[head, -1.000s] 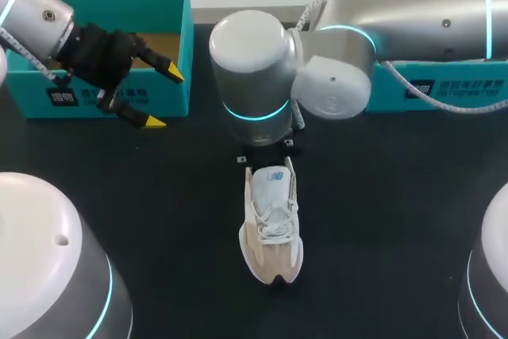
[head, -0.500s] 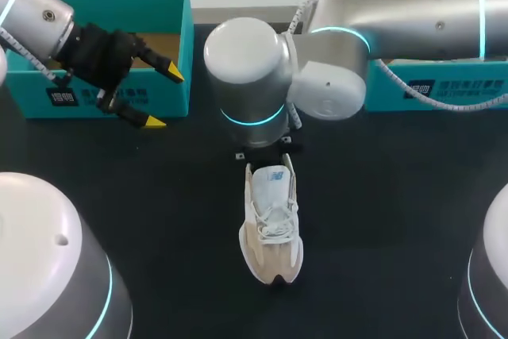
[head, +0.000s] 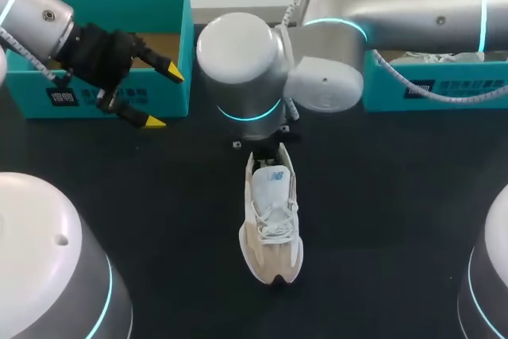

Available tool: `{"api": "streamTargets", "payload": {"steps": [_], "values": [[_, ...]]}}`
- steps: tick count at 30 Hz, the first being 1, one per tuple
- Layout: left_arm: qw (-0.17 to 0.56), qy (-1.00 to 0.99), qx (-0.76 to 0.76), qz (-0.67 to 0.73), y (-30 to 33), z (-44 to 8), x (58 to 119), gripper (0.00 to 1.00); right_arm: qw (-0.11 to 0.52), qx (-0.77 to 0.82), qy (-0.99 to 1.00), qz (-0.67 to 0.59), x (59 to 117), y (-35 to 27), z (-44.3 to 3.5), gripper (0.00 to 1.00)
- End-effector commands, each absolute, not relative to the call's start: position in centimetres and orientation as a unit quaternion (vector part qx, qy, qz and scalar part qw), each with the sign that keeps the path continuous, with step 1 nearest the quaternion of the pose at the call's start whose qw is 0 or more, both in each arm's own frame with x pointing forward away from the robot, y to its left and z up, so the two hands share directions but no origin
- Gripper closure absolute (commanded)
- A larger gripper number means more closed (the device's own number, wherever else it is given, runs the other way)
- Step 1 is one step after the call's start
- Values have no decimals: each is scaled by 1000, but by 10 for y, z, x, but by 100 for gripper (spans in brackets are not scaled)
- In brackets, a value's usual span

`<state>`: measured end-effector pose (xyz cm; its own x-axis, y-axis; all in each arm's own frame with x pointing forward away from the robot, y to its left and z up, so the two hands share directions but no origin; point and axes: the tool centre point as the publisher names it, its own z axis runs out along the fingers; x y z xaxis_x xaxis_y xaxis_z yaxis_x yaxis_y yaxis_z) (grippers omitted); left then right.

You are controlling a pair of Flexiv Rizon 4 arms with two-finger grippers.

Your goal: Take the shoe out of the shoebox, open the shoe tongue, remove and reinsert the insole, then place the shoe into the shoebox

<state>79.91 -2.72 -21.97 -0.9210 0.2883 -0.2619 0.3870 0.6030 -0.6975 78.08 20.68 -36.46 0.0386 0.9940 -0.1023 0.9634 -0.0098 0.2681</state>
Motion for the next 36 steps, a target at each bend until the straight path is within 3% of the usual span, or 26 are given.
{"api": "streamTargets", "payload": {"steps": [1,11,20,33,36], "values": [[60,894,190,-402,-27,-220,799,0,117,709,692,71,785,213,-386,100],[60,894,190,-402,-27,-220,799,0,100,703,704,22,773,215,-422,100],[60,894,190,-402,-27,-220,799,0,104,695,711,-15,754,209,-421,100],[60,894,190,-402,-27,-220,799,0,55,687,725,-27,747,203,-366,100],[60,894,190,-402,-27,-220,799,0,69,702,709,-4,750,198,-358,100]]}}
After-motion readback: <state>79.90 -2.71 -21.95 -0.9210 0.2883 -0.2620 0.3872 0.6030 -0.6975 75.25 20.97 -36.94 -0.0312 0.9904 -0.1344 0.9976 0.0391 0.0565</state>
